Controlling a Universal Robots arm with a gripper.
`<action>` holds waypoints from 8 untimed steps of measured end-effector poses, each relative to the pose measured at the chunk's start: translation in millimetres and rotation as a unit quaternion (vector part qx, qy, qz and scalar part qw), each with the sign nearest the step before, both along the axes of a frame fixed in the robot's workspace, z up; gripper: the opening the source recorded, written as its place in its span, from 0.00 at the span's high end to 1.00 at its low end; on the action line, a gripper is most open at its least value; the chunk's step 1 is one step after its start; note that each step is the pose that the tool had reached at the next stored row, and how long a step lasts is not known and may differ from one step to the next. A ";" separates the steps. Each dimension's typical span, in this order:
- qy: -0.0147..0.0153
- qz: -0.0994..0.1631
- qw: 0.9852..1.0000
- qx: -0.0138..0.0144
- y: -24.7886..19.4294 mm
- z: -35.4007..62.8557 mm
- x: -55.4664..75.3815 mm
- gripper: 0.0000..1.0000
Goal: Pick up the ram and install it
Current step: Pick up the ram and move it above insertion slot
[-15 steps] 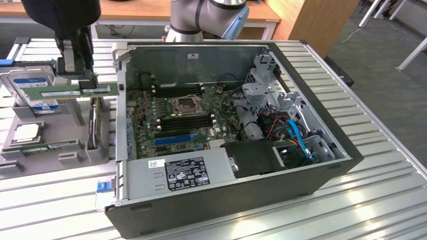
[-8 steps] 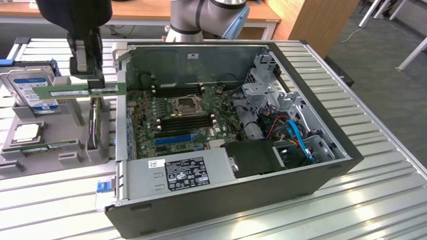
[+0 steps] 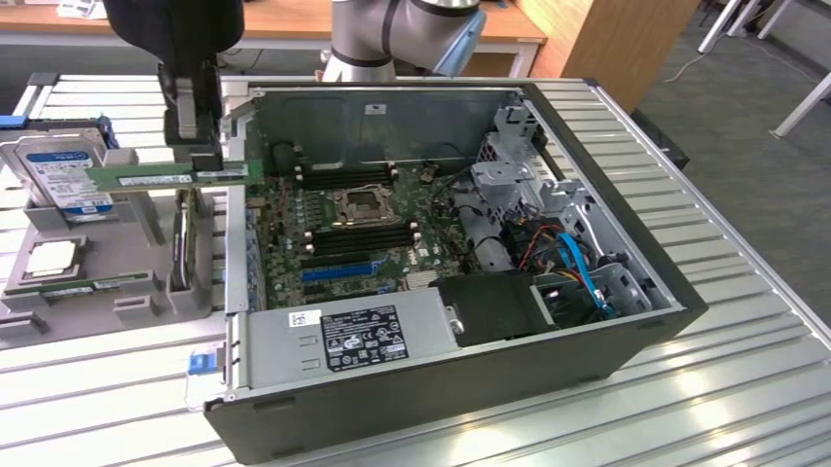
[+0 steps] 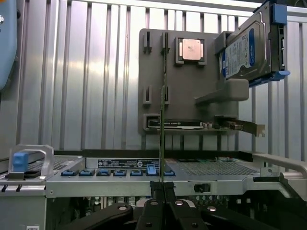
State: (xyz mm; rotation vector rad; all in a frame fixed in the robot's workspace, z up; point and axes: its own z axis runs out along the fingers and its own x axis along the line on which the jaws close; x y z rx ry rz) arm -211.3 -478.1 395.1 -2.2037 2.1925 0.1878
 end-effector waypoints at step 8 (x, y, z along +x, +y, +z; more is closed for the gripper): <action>0.002 0.000 1.000 0.000 0.0 -0.1 18.4 0.89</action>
